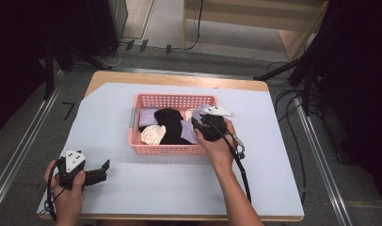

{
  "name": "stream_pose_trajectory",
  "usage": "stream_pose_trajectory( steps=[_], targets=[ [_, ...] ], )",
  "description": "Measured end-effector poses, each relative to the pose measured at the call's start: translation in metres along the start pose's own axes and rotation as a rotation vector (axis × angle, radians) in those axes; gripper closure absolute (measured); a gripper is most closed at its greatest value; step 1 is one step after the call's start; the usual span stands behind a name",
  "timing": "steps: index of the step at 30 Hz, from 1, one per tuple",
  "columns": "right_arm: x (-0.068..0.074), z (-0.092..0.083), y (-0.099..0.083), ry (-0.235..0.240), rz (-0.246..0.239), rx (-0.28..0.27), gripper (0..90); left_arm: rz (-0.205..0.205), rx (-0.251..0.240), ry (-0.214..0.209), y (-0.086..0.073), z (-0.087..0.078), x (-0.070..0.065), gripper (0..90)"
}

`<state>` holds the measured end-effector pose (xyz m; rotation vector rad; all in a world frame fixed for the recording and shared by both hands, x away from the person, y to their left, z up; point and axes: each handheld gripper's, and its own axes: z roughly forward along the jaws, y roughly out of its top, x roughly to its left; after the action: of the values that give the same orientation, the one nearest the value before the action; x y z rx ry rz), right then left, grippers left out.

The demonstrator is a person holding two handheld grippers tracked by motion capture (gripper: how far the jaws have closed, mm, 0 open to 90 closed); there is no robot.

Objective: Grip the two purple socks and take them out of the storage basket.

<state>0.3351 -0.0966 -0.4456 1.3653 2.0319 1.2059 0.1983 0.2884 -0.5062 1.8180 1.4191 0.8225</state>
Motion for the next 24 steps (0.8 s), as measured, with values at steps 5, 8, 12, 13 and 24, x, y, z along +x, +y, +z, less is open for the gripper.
stream_pose_trajectory(
  steps=[5,8,12,13,24],
  targets=[
    [0.002,0.014,0.005,0.0,0.006,0.037,64.3,-0.001,0.0,-0.001,0.0,0.0,0.0,0.3],
    [0.003,0.022,0.008,0.004,0.015,0.062,64.2,0.0,0.004,-0.001,0.0,0.0,0.0,0.3],
    [0.006,0.034,0.01,-0.009,0.028,0.131,64.1,0.006,0.007,-0.002,0.0,0.0,0.0,0.3],
    [0.008,0.04,0.012,-0.003,0.043,0.195,63.5,0.007,0.01,-0.002,0.0,0.0,0.0,0.3],
    [0.021,0.069,0.015,-0.016,-0.011,0.527,52.6,0.009,0.009,0.0,0.0,0.0,-0.001,0.4]
  ],
)
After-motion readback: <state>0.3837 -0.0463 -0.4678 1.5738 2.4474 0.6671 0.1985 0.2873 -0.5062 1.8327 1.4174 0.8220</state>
